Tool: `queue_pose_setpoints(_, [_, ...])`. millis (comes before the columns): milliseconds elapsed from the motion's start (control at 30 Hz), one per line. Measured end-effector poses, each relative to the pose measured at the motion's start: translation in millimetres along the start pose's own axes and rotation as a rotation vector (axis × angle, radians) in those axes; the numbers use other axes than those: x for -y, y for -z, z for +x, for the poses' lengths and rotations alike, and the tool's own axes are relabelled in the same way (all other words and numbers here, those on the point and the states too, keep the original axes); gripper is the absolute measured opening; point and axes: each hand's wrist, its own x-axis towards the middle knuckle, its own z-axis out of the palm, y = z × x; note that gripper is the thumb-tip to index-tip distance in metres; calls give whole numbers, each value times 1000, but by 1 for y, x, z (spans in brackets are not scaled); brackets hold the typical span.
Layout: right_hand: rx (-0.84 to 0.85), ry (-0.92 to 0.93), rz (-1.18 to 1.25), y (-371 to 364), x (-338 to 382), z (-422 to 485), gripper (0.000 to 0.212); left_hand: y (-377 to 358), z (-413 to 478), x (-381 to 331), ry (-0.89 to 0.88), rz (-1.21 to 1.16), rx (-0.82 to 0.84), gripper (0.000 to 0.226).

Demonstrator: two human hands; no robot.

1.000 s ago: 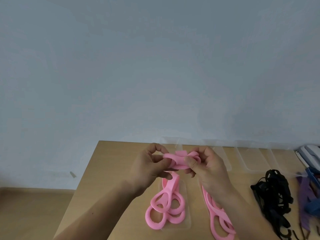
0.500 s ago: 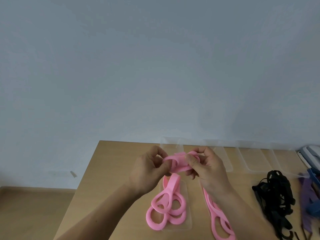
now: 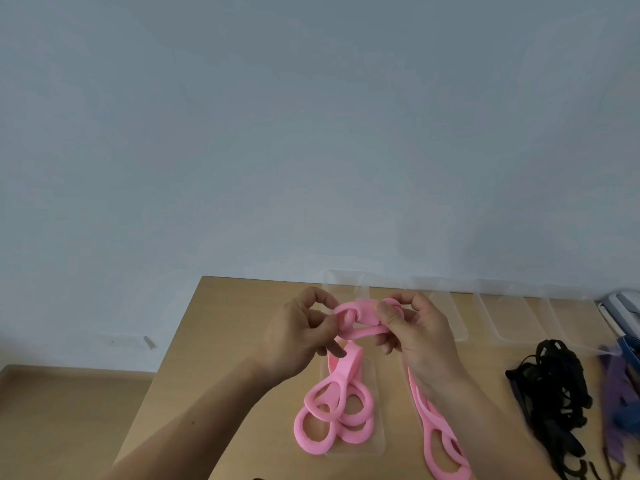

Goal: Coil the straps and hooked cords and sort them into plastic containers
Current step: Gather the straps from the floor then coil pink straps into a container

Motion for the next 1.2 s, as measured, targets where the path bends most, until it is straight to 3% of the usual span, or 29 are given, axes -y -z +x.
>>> queue_pose_setpoints(67, [-7,10,-14,-1,-2,0,26,-3,-1,0,-14,100,-50,36])
queue_pose_setpoints(200, [-2,16,-28,-1,-4,-1,19,-11,-3,4,-84,275,-145,19])
queue_pose_setpoints(300, [14,21,-49,1,-4,-2,17,-13,-2,6,-89,396,-126,18])
queue_pose_setpoints(400, [51,13,-76,7,-4,-3,15,-5,-3,0,-66,269,2,18])
queue_pose_setpoints(533, [150,-14,-92,6,-2,-6,24,-1,1,-14,-57,262,191,69])
queue_pose_setpoints(667, [205,-25,-18,8,0,-8,20,-11,5,-22,-120,246,267,43])
queue_pose_setpoints(833, [355,-109,69,29,4,-5,23,-3,1,-16,-75,140,298,43])
queue_pose_setpoints(1033, [239,4,-37,24,-10,-4,21,-5,1,-12,-21,116,262,43])
queue_pose_setpoints(1200, [143,228,-344,10,-22,-3,20,-3,-2,-5,23,80,154,43])
